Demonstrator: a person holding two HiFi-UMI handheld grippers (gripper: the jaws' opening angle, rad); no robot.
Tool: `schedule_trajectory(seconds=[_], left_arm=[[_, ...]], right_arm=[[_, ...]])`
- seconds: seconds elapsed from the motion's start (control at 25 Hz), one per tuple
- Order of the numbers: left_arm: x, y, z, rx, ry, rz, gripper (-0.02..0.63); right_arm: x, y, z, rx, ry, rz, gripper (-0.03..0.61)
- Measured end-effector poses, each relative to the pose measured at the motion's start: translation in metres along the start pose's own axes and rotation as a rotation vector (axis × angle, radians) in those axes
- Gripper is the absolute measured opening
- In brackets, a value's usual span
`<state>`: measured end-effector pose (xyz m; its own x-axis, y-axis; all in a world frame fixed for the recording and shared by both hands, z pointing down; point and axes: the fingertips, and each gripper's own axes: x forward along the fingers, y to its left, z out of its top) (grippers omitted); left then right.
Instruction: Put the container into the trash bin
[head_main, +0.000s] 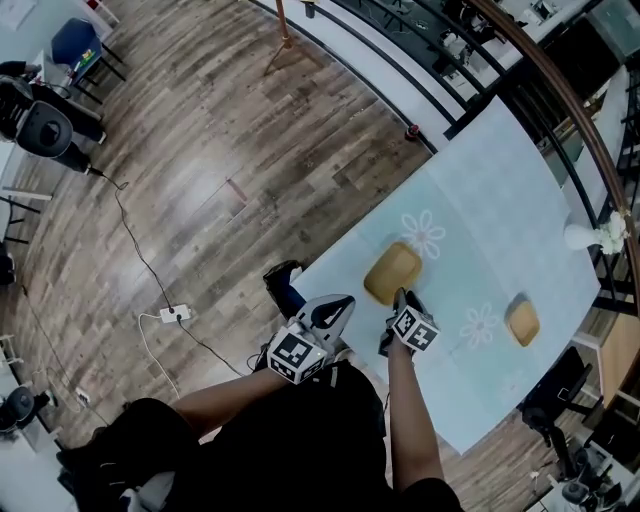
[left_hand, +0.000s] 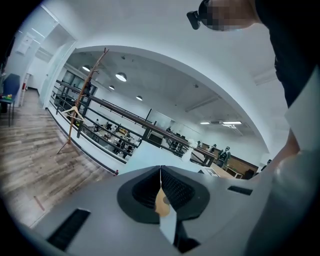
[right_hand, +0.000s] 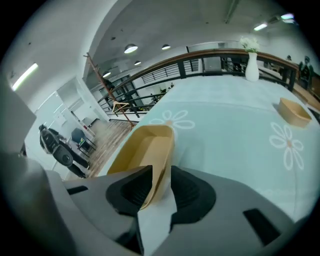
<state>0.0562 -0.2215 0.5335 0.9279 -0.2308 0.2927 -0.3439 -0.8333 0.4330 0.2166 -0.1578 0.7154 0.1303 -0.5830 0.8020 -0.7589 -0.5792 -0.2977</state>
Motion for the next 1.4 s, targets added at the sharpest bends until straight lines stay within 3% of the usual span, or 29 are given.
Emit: schedule_trajectory(seconds=[0.08, 0.24, 0.44, 0.76, 1.08, 1.4], left_arm=[[0.0, 0.004, 0.0, -0.006, 0.0, 0.006, 0.015], [-0.002, 0.011, -0.001, -0.026, -0.009, 0.028, 0.015], [-0.016, 0.01, -0.003, 0.033, -0.007, 0.031, 0.015], [-0.051, 0.015, -0.014, -0.026, -0.043, 0.118, 0.015], [-0.095, -0.036, -0.034, 0.0, -0.089, 0.189, 0.015], [-0.135, -0.096, -0.081, -0.023, -0.091, 0.26, 0.015]], right_arm=[[0.007, -0.003, -0.005, 0.055, 0.017, -0.013, 0.117], [0.018, -0.006, -0.011, 0.042, 0.037, -0.04, 0.114], [0.022, -0.005, -0.014, 0.05, 0.035, -0.042, 0.043], [-0.01, 0.014, -0.009, 0.0, -0.043, 0.027, 0.038], [-0.072, 0.025, -0.029, -0.152, -0.094, 0.125, 0.038], [-0.116, 0.015, -0.072, -0.252, -0.104, 0.197, 0.038]])
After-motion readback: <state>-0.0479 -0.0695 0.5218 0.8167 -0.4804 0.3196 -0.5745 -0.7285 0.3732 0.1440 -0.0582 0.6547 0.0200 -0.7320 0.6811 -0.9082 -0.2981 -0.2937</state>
